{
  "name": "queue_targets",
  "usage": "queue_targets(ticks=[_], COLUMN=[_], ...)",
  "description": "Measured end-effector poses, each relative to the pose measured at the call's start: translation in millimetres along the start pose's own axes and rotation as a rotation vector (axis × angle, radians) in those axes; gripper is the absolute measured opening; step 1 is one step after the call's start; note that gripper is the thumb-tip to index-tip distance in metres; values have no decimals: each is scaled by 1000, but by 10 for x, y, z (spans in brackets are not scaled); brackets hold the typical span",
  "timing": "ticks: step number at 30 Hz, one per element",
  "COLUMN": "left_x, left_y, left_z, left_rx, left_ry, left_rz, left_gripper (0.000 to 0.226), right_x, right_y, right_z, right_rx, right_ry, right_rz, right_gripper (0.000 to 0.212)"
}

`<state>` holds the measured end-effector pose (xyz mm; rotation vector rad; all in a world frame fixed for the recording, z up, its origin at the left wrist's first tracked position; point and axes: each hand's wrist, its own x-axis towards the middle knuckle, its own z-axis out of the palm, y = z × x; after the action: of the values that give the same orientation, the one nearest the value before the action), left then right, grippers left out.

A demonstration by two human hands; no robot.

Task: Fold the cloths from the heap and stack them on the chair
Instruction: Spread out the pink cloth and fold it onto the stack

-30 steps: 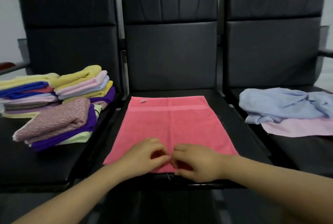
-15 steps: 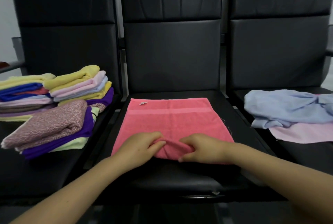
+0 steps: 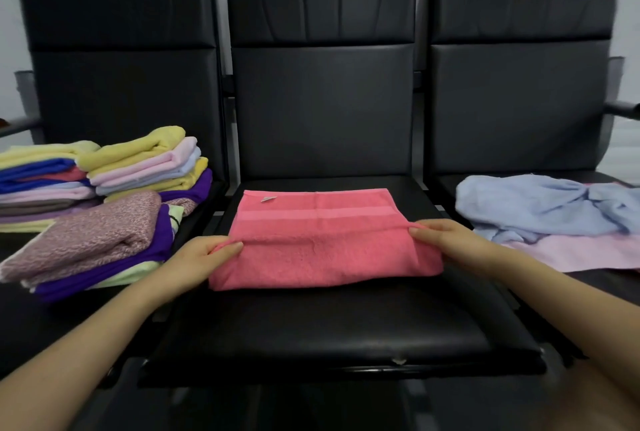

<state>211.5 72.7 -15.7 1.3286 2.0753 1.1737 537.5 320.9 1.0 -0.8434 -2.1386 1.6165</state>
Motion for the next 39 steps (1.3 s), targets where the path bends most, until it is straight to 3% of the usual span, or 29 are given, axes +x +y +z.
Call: queue_targets(ticks=[2, 5, 9, 12, 15, 19, 23, 31, 35, 39], left_x=[-71, -172, -307, -375, -350, -148, 205, 823, 951, 981], left_y=[28, 91, 239, 318, 368, 356, 220, 68, -131, -338], left_z=[43, 70, 111, 66, -51, -143, -83, 128, 175, 139], left_rx=[-53, -79, -77, -54, 47, 201, 389, 307, 315, 413], left_ry=[27, 85, 57, 5, 24, 100, 149, 447, 526, 408], left_rz=[-39, -67, -58, -29, 4, 17, 32, 12, -82, -200], left_gripper=[18, 22, 20, 19, 19, 13, 11, 11, 33, 33], right_x=[5, -91, -296, -359, -242, -44, 236, 748, 918, 891], right_y=[-7, -110, -192, -232, -219, -148, -95, 35, 164, 198], right_z=[52, 180, 183, 110, -10, -84, -51, 7, -1, -20], right_rx=[134, 29, -95, -91, -97, -470, -648, -644, -762, -816], right_ry=[33, 72, -152, -207, -45, 83, 215, 560, 509, 449], right_rz=[36, 81, 235, 221, 102, -7, -68, -72, 72, 111], right_gripper=[24, 38, 47, 22, 28, 24, 14, 16, 35, 41])
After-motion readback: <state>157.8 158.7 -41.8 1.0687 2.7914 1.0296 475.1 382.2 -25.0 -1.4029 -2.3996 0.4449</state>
